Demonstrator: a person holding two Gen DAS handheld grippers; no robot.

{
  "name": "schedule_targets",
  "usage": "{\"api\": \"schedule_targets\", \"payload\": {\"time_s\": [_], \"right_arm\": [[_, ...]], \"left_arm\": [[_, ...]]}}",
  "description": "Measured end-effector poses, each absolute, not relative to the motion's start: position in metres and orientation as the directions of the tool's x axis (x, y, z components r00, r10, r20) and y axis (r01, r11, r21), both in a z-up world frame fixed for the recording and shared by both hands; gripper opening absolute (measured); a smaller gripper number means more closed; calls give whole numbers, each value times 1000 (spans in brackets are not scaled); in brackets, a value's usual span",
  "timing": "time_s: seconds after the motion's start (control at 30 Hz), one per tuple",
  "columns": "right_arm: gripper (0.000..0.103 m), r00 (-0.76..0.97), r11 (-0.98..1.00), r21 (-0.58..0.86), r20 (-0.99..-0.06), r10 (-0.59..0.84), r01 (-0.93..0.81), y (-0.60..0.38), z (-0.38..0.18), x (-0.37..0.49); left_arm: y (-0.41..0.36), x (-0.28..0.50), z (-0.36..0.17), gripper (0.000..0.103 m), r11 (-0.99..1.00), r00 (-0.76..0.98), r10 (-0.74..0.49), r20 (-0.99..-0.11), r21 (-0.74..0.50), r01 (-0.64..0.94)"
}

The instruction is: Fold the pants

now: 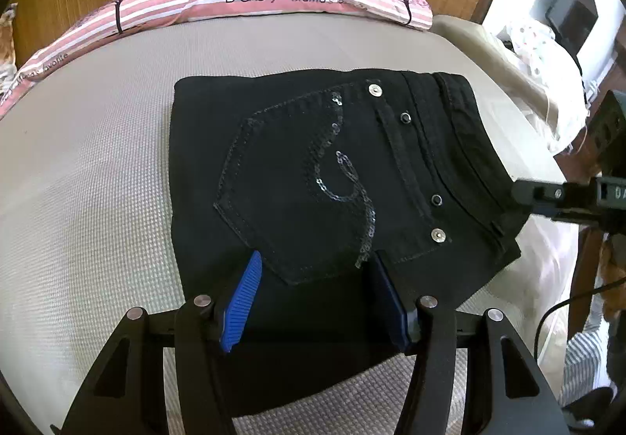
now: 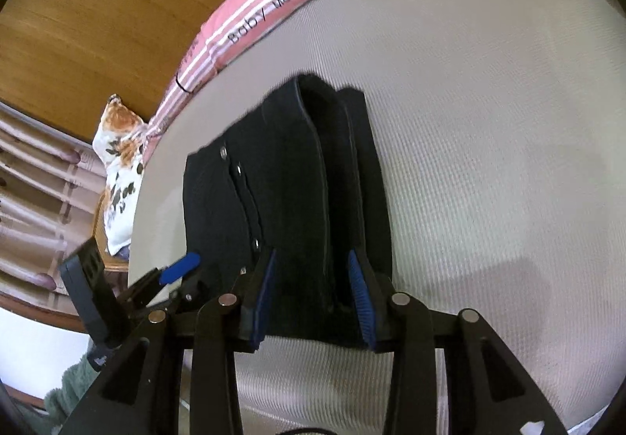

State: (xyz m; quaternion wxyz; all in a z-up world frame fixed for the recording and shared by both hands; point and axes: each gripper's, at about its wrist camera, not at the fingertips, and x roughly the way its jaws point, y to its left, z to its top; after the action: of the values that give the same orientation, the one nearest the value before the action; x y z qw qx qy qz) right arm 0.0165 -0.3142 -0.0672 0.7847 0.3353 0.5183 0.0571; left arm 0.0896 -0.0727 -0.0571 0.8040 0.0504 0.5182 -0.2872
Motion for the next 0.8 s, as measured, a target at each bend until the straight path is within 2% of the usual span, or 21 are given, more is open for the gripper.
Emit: {"api": "schedule_targets", "payload": {"time_s": [0.13, 0.17, 0.2, 0.57, 0.8], "right_arm": [[26, 457, 796, 555, -789, 411, 242, -307, -68, 15], [19, 460, 808, 539, -796, 394, 240, -306, -66, 14], [16, 465, 815, 530, -798, 384, 236, -305, -63, 13], [11, 476, 860, 456, -823, 310, 228, -302, -61, 4], [11, 465, 843, 475, -823, 325, 252, -307, -77, 3]], "left_arm": [[-74, 85, -56, 59, 837, 307, -388, -869, -193, 512], [-74, 84, -55, 59, 839, 310, -383, -870, -187, 511], [-74, 83, -55, 59, 841, 312, -379, -871, -184, 510], [-70, 72, -53, 59, 844, 327, -332, -885, -125, 521], [-68, 74, -63, 59, 845, 302, -334, -893, -141, 516]]}}
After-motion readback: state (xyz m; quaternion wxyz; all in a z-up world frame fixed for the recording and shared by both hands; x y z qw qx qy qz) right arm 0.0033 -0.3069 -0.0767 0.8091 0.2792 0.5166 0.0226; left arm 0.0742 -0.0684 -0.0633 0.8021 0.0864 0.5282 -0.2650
